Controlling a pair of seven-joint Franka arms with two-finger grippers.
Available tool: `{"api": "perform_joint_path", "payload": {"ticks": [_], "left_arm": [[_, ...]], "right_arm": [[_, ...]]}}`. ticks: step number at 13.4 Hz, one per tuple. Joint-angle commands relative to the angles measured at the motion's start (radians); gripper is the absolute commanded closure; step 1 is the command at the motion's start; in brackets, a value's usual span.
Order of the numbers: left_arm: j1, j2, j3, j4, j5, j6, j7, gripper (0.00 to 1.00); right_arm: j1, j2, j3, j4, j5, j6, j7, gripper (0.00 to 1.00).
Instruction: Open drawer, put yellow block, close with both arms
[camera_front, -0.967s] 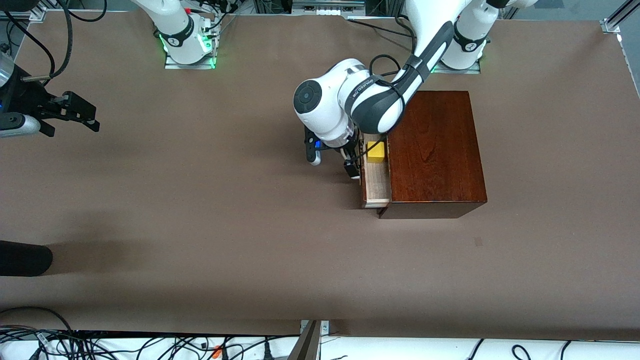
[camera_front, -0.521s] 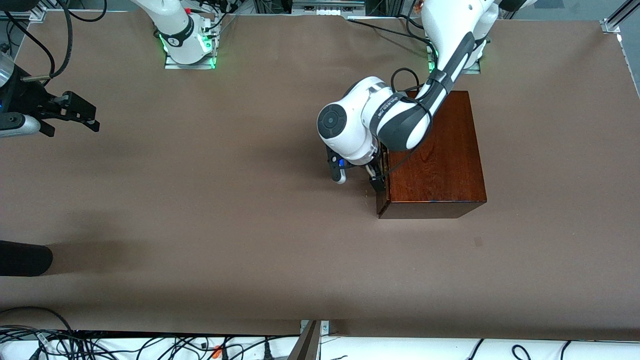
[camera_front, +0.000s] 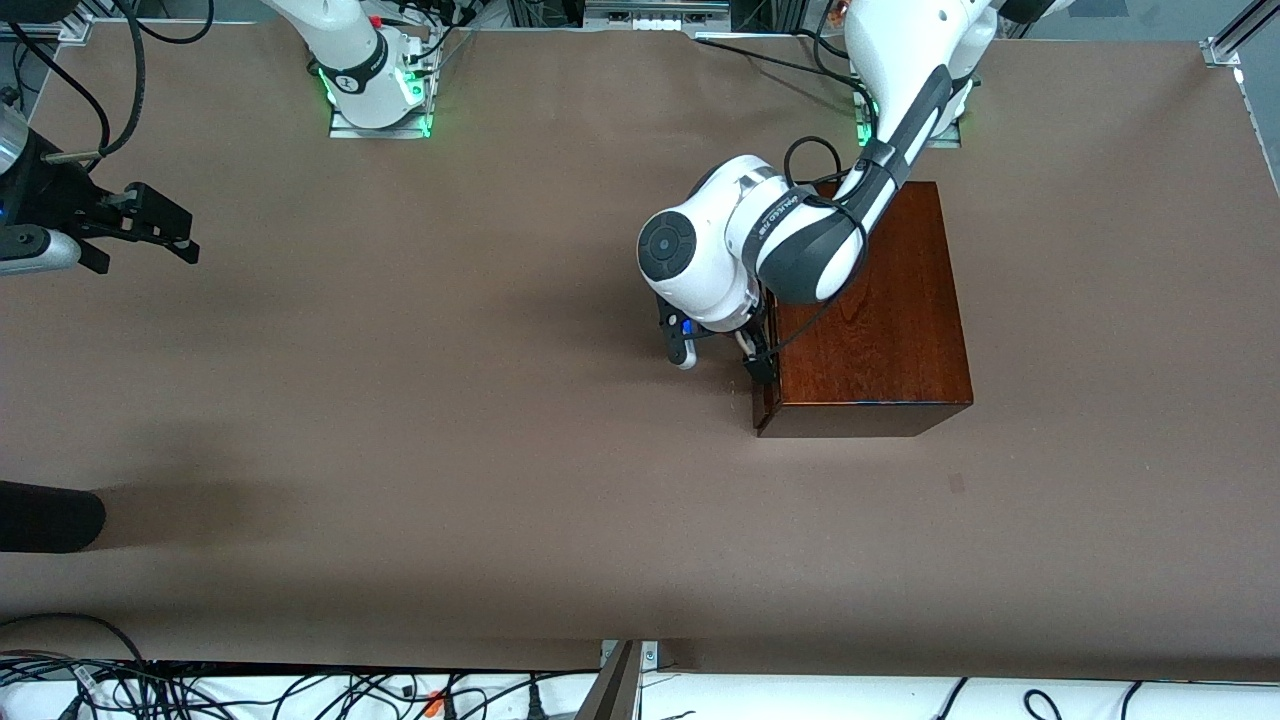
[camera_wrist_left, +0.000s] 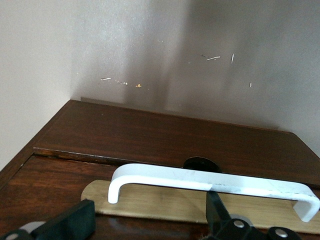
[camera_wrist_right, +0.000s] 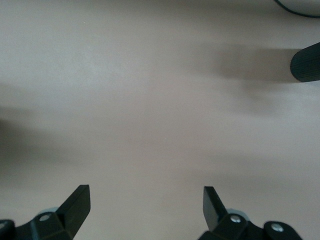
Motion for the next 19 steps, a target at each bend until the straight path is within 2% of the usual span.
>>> {"api": "perform_joint_path", "payload": {"ticks": [1,3,7,10,13,15,19], "left_arm": [[-0.024,-0.034,-0.033,0.006,0.039,0.007,-0.048,0.0],[-0.097,-0.032,-0.035,0.063,0.036,0.016,-0.155,0.0],[-0.211,-0.035,-0.038,0.133,0.039,0.009,-0.535,0.0],[-0.219,-0.121,-0.037,0.138,0.033,0.003,-0.745,0.0],[-0.202,-0.22,-0.024,0.14,0.03,-0.106,-0.888,0.0],[-0.122,-0.285,-0.024,0.14,-0.021,-0.137,-0.945,0.0],[0.111,-0.397,-0.035,0.121,-0.231,-0.18,-0.889,0.0]], "right_arm": [[-0.01,-0.002,0.007,0.008,0.0,0.002,0.01,0.0],[-0.01,-0.002,0.007,0.008,0.0,0.002,0.01,0.0],[-0.01,-0.002,0.007,0.008,0.0,0.002,0.009,0.0],[-0.01,-0.002,0.007,0.008,0.0,0.002,0.01,0.0],[-0.01,-0.002,0.007,0.008,0.0,0.002,0.01,0.0],[-0.01,-0.002,0.007,0.008,0.0,0.002,0.009,0.0],[-0.01,-0.002,0.007,0.008,0.0,0.002,0.009,0.0]]}}
